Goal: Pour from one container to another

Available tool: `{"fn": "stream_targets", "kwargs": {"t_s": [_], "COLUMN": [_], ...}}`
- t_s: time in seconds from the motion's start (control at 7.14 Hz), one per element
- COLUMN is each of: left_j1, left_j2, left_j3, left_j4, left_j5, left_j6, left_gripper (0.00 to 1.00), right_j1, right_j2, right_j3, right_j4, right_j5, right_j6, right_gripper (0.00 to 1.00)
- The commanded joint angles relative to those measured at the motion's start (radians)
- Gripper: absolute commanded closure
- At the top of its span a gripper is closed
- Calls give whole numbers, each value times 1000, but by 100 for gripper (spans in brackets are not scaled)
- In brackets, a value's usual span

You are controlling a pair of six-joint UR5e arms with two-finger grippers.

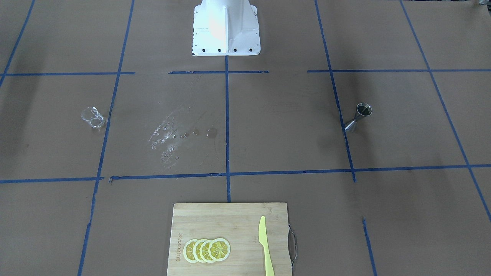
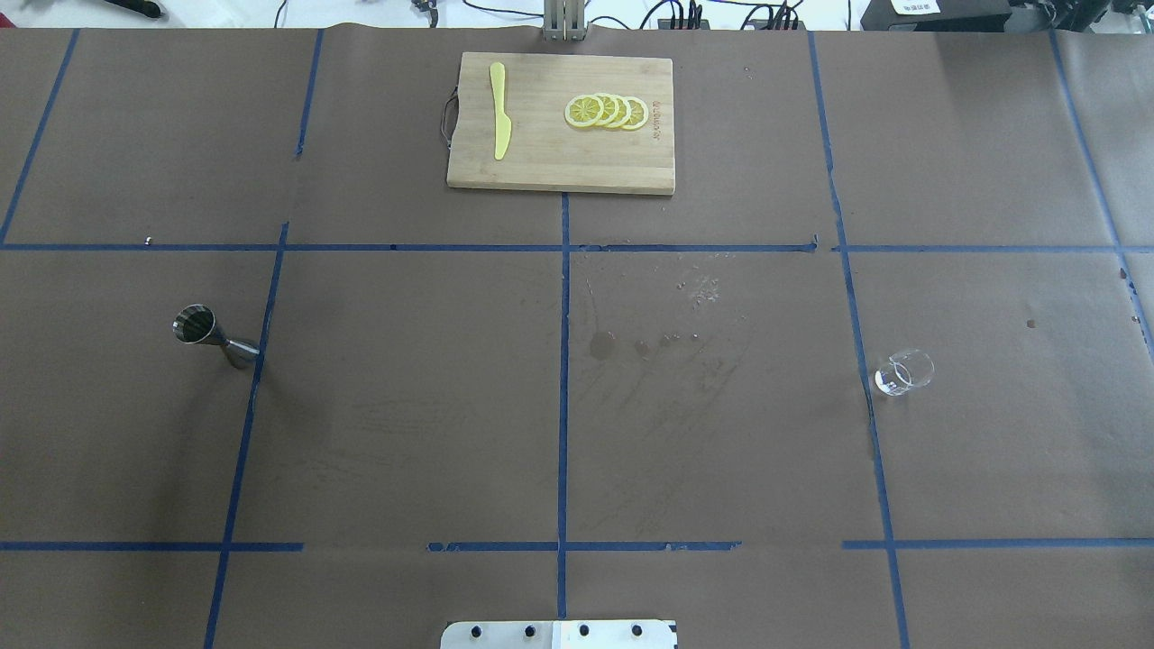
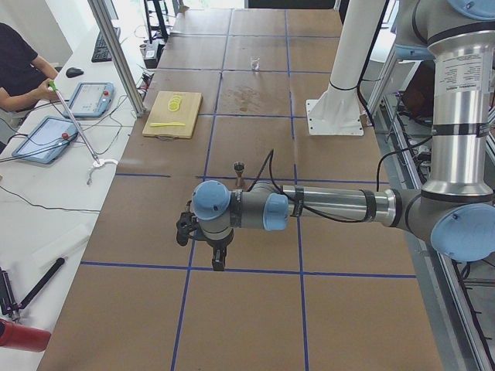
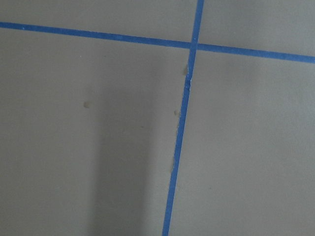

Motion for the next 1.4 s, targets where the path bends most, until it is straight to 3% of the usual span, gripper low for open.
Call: {"fn": "stream_targets", "kwargs": {"t_s": [0.0, 0.56, 1.26], "left_j1": [0, -2, -3], "left_j2": [1, -11, -14], "left_j3": [-6, -11, -12], "left_j4": [-2, -3, -3], "left_j5": [1, 4, 3], "left_j6": [-2, -2, 0], "left_gripper": [0, 0, 0], "right_j1": [3, 4, 4], "right_j2": [9, 13, 19], "right_j3": [-52, -60, -61], "right_j4": [41, 246, 256], "right_j5": [1, -2, 1], "right_j6": [3, 257, 279], "right_gripper": [0, 0, 0]}}
